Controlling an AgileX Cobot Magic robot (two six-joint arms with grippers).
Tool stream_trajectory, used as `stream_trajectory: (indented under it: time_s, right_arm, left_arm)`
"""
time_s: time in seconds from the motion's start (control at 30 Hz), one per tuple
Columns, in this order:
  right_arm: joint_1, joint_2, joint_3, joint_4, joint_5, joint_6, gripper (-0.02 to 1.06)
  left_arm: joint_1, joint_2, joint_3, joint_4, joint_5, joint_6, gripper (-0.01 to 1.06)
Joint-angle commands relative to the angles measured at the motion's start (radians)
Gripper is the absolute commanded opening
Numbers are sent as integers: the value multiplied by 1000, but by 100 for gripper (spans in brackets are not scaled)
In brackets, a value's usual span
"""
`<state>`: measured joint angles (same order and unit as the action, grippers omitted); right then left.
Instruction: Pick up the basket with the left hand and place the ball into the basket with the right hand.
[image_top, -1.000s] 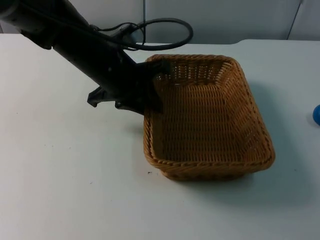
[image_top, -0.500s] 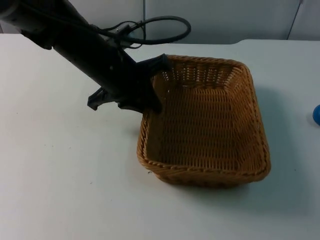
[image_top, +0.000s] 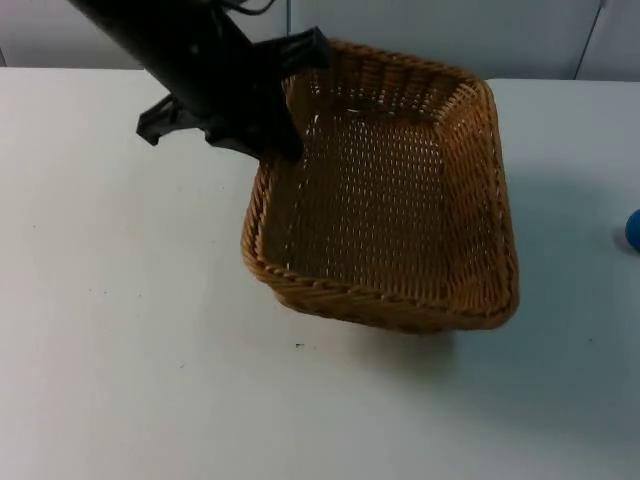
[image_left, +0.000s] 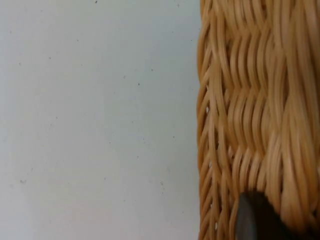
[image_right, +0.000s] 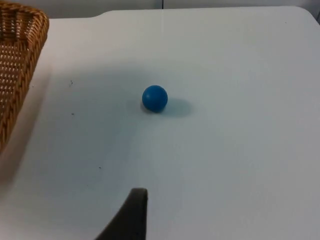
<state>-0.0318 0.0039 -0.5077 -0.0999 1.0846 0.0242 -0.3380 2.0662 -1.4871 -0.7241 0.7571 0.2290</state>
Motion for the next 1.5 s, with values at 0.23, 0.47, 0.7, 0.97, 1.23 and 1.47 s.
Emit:
stream_trajectory:
  time_s: [0.23, 0.47, 0.7, 0.97, 1.23, 1.47]
  right_arm:
    - [-7, -4, 2, -2, -8, 3, 104]
    - [-7, -4, 2, -2, -8, 3, 104]
    - [-7, -4, 2, -2, -8, 3, 104]
    - [-7, -4, 2, 0, -8, -1, 104]
    - [-7, -4, 2, 0, -8, -1, 104]
    - [-7, -4, 2, 0, -8, 1, 104]
  left_arm:
    - [9, -150, 95, -51, 49, -35, 0]
    - [68, -266, 395, -280, -50, 120, 0]
    - [74, -281, 521, -477, -56, 298, 0]
    - [74, -281, 523, -525, -27, 347, 0]
    - [74, -281, 523, -530, -18, 362, 0]
    - [74, -281, 523, -525, -16, 366, 0]
